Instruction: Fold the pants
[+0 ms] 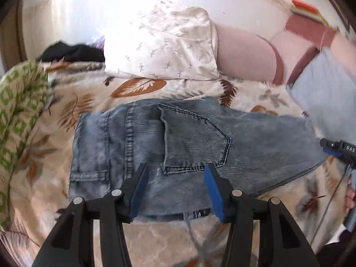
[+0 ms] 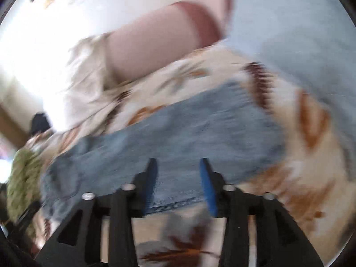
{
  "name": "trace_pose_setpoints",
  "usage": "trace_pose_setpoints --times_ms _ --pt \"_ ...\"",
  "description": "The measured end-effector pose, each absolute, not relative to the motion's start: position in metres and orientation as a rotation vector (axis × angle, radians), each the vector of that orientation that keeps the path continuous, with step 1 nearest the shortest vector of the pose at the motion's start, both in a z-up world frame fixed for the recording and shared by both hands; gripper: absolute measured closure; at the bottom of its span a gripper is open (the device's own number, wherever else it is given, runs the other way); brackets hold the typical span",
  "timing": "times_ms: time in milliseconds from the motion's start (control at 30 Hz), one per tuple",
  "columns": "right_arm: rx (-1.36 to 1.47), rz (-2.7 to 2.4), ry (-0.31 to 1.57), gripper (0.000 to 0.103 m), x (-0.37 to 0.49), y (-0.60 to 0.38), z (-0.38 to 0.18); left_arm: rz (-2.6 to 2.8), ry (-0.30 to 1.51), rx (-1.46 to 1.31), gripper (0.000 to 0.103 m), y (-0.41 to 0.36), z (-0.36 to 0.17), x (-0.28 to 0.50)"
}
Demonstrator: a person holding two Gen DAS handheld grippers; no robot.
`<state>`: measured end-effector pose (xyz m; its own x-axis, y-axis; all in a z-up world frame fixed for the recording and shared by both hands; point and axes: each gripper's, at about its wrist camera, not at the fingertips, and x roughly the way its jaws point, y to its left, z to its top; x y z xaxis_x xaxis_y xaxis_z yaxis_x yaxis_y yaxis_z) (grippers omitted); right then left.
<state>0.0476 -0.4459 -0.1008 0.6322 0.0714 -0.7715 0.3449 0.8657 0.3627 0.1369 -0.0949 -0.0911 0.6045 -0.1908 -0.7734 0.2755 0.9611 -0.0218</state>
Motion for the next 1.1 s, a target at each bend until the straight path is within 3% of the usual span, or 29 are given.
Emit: trace_pose_setpoints --times_ms 267,433,700,933,1033,1100 --pt "0.242 -0.084 0.96 0.058 0.077 -0.383 -0.129 -0.168 0.997 0.112 0.045 -0.093 -0.138 0.144" --pt "0.207 -0.097 1.107 0.058 0.076 -0.383 -0.164 -0.193 0.997 0.09 0.044 -0.087 -0.142 0.14" --pt "0.173 -0.059 1.129 0.056 0.069 -0.383 -0.172 -0.218 0.964 0.111 0.044 -0.086 -0.149 0.133" --pt "0.187 -0.018 1.138 0.053 0.076 -0.387 -0.159 -0.255 0.956 0.046 0.044 -0.065 -0.116 0.133" --pt "0.213 0.035 1.066 0.053 0.074 -0.385 -0.141 -0.189 0.856 0.073 0.034 -0.046 -0.092 0.13" --pt "0.263 0.09 1.002 0.052 0.077 -0.379 -0.126 -0.175 0.839 0.059 0.034 -0.036 -0.084 0.135"
